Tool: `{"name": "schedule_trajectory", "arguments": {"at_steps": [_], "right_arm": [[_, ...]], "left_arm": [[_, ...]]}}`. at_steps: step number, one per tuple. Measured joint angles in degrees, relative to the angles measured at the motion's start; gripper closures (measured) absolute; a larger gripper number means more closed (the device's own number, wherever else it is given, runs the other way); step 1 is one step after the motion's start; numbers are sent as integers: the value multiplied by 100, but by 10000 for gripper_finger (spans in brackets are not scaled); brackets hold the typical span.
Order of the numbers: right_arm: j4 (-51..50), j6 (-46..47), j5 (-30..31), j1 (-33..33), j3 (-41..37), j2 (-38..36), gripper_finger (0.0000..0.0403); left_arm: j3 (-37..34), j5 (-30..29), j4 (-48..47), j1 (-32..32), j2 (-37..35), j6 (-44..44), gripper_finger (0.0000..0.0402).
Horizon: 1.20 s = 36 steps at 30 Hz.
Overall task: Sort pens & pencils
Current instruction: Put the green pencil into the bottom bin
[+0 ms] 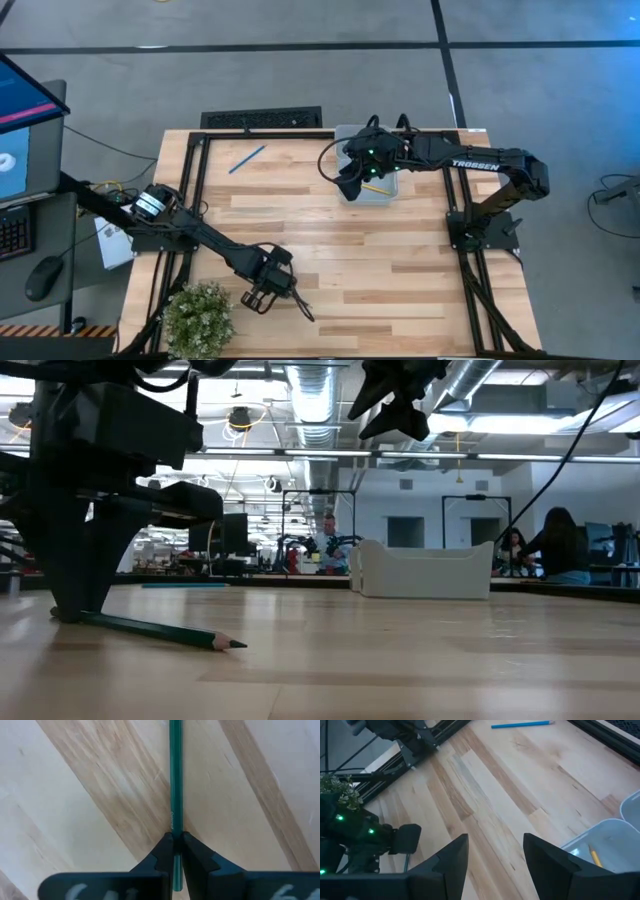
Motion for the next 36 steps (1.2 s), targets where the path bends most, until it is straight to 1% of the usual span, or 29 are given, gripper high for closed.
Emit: {"name": "schedule_trajectory", "arguments": {"at_steps": [13,15,17,22,25,29,36], "right_arm": [[-1,0,1,0,0,0,193],[-2,0,1,0,0,0,193],[-2,0,1,0,0,0,193],[-2,-2,1,0,0,0,193],[-2,-2,1,0,0,0,193],[-3,-2,1,0,0,0,193],[-2,-4,3,0,0,0,193]], "left_arm": [[-14,125,80,25,-11,-8,388],[-16,221,90,31,-11,-6,384],[-23,262,119,33,-11,-6,373],[-31,201,168,25,-11,22,328],[-31,247,174,88,-11,-44,314],[-30,304,165,146,-11,-157,313],[-28,208,179,133,-11,104,330]]}}
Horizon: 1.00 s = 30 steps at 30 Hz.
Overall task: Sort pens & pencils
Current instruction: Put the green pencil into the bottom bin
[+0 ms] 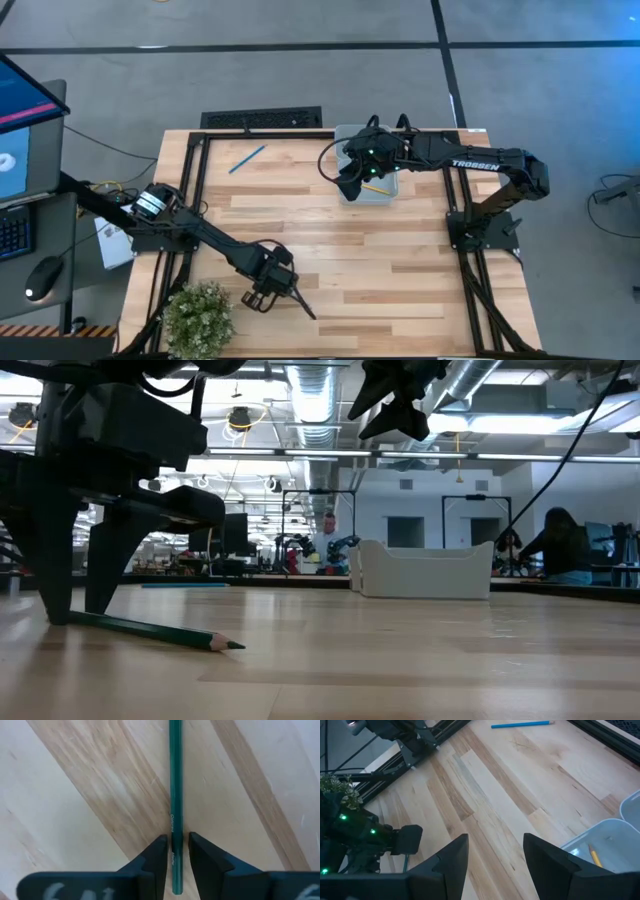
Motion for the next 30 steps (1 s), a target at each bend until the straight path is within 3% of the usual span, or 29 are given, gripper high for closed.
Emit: {"name": "schedule_trajectory", "arguments": {"at_steps": [17,30], "right_arm": [[-2,-47,0,0,0,0,193],[-2,-50,-1,0,0,0,193]], "left_arm": [[-15,57,54,8,9,2,391],[-28,257,-57,201,-97,-167,391]]}}
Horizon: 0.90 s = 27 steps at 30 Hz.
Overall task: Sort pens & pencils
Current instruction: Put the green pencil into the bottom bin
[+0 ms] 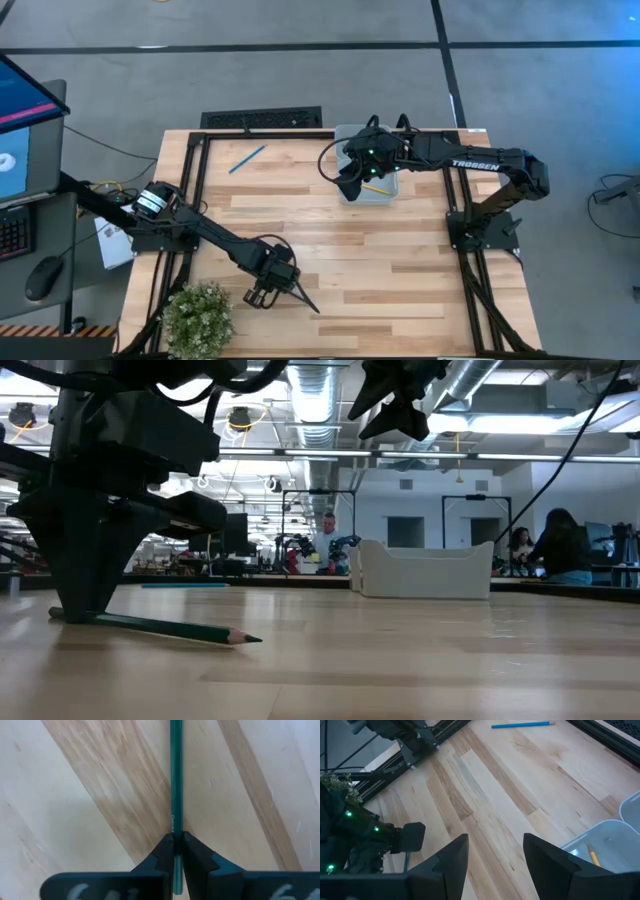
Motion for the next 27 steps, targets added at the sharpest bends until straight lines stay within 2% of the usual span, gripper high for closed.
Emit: {"name": "schedule_trajectory", "arguments": {"at_steps": [13,21,27], "right_arm": [[0,-11,1,-11,0,0,193],[-59,-128,1,-11,1,0,193],[-59,-157,3,-11,2,-2,193]], "left_arm": [[3,-221,-186,146,-150,-68,391],[-28,-1251,-703,345,-377,-86,391],[-24,-1295,-898,789,-826,-78,391]]}}
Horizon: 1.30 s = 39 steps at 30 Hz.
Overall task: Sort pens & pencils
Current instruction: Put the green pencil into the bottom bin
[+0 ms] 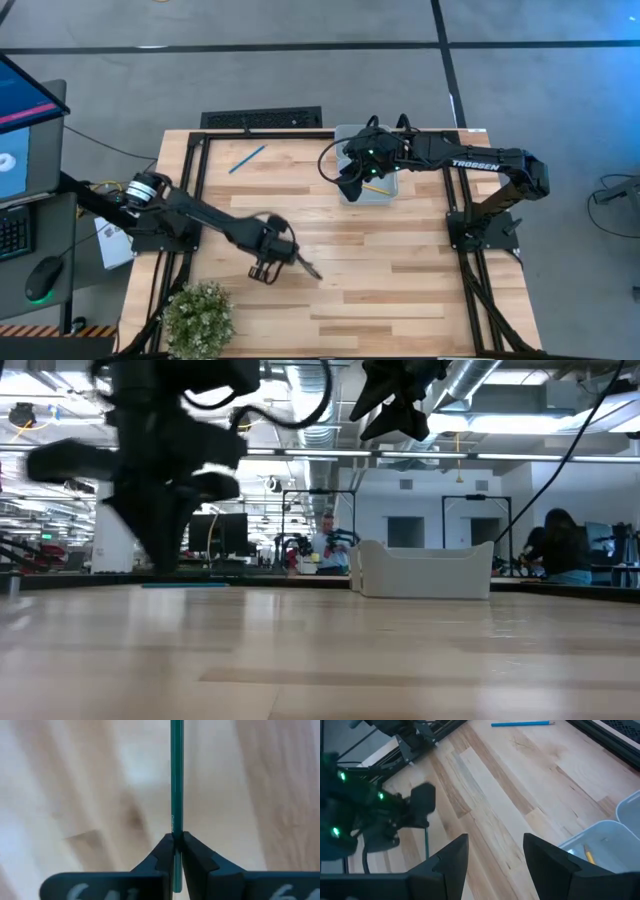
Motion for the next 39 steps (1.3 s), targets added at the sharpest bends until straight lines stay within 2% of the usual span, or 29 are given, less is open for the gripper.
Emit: {"name": "schedule_trajectory", "arguments": {"at_steps": [13,22,26,32,39], "right_arm": [[-48,9,0,-69,0,0,193],[25,11,3,-412,0,0,193],[206,13,2,-548,0,0,193],[1191,15,-294,-611,0,0,193],[2018,13,-456,-603,0,-35,193]], "left_arm": [[20,-63,-20,1374,-1792,69,391],[28,-14,394,2281,-3011,-338,391],[28,222,834,2603,-3252,-548,391],[28,801,1842,2928,-3287,-714,391],[34,943,2679,3365,-3330,-817,391]]}}
